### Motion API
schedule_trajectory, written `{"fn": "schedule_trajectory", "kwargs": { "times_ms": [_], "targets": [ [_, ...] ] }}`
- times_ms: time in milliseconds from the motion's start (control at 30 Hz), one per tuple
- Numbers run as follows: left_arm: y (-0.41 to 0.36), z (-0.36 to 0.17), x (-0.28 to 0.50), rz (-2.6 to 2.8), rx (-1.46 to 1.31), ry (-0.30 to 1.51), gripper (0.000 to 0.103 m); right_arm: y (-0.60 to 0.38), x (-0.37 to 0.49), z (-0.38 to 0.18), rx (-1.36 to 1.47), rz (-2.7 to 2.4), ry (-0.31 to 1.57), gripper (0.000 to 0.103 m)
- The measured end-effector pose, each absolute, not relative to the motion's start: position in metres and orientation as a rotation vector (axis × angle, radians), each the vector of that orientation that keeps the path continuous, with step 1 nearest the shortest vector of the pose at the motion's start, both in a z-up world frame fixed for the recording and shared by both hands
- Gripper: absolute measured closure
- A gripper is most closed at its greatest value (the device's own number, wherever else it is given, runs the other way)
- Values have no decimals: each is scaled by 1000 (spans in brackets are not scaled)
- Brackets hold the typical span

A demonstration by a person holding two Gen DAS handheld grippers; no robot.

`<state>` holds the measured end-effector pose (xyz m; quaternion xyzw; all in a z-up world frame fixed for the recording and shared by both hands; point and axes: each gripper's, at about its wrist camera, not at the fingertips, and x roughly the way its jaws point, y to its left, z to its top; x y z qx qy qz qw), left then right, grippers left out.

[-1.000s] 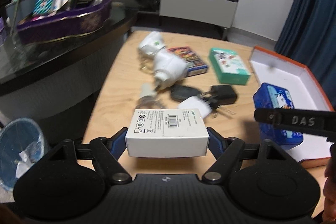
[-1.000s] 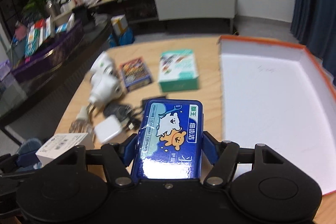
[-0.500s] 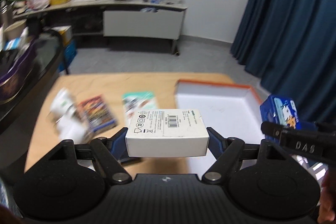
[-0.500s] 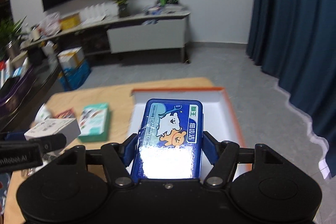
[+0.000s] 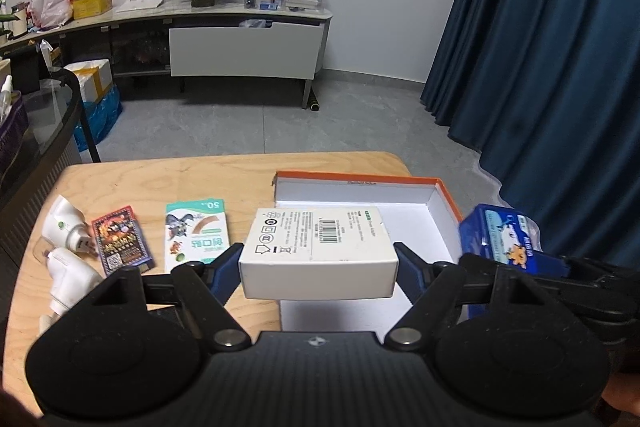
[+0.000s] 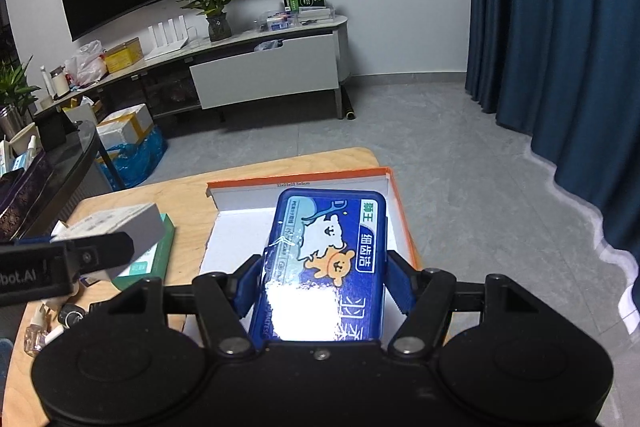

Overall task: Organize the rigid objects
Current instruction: 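Lift both held boxes and carry them toward the orange-rimmed white box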

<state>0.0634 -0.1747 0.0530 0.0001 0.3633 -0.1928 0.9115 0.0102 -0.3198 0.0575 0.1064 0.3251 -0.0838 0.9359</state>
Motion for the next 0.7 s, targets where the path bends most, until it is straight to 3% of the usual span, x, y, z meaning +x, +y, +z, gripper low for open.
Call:
{"fn": "schedule_trajectory", "kwargs": {
  "times_ms": [700],
  "targets": [
    [-206, 32, 85, -435, 68, 812, 24, -337, 50, 40, 186, -186, 696, 25]
  ]
}}
